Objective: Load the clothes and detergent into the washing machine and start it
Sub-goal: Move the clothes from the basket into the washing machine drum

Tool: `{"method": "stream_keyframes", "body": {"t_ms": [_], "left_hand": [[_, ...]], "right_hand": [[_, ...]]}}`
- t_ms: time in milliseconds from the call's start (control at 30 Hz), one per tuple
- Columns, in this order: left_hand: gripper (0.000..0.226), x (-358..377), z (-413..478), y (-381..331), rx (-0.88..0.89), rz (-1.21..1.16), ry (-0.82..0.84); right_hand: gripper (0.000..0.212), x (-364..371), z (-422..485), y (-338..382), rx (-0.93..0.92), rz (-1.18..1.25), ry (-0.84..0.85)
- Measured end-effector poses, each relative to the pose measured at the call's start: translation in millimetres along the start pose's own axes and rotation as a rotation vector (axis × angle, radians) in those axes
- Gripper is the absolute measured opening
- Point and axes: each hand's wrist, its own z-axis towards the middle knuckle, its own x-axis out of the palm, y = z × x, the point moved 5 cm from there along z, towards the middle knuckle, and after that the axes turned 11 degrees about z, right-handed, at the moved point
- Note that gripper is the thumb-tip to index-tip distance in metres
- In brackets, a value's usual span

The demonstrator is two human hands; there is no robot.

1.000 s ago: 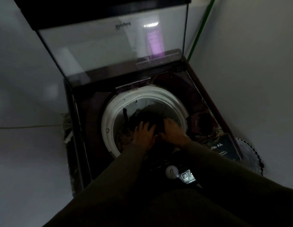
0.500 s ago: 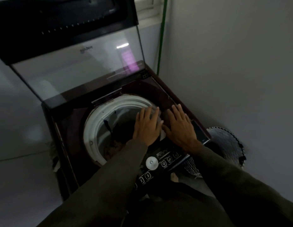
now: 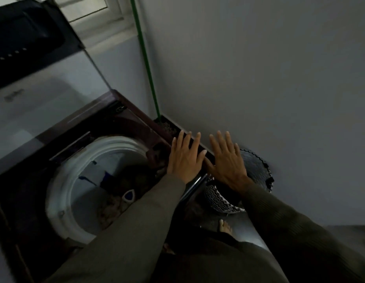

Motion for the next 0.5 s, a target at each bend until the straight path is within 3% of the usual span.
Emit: {"method": "stream_keyframes", "body": {"t_ms": [167, 500], "left_hand": [[0.08, 19, 35, -68, 0.034, -0.005, 0.042], [0.059, 105, 93, -147, 0.013, 0.021, 0.264]], "right_hand": [[0.087, 13, -5, -81, 0.07, 0.042, 0.095], [0.106, 67, -9, -206, 0.213, 0.128, 0.272]]}}
